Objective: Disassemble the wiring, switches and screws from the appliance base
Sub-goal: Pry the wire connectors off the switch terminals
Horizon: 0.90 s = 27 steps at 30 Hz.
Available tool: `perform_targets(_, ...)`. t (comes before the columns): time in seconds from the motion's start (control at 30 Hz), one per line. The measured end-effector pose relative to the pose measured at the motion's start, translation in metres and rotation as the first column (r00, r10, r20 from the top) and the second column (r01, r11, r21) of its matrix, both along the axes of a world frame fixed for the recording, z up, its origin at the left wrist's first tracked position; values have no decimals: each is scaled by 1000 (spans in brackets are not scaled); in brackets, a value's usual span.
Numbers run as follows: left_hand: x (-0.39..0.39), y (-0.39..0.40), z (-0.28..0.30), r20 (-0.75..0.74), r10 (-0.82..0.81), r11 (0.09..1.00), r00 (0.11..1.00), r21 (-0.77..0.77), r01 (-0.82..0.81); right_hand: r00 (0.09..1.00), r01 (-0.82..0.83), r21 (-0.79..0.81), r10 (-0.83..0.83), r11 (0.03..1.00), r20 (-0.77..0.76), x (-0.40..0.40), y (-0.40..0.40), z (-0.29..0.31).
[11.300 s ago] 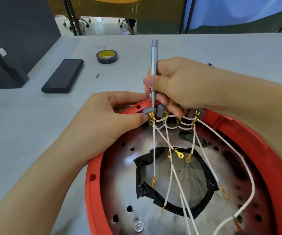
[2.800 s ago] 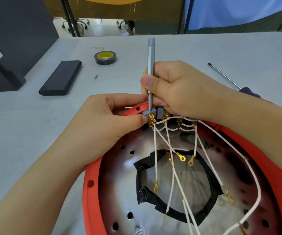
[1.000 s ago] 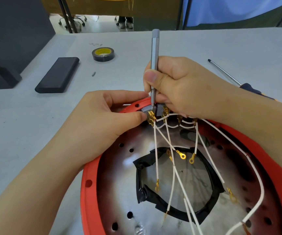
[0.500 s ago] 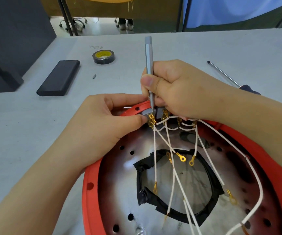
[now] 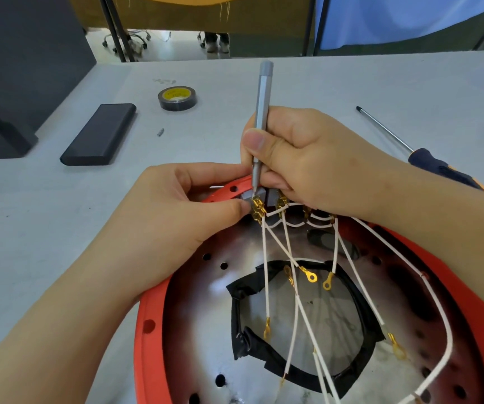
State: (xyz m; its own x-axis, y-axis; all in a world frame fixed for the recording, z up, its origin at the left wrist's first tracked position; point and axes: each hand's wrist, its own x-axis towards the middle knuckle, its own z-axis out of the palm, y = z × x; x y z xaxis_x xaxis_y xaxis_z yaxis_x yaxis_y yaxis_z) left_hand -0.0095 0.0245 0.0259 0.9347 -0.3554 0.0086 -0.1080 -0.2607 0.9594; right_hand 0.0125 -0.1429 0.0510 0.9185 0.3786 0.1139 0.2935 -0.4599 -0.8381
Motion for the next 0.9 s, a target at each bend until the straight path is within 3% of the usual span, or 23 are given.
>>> perform_targets(0.6,1,0,1,8,21,1000,1000,20,-21,999,-32,-89,30,996,-29,7,5,6)
perform_targets(0.9,2,0,-2,-32,35,999,999,-8,-35,1000,11,50,-10,999,-15,3,-4,2)
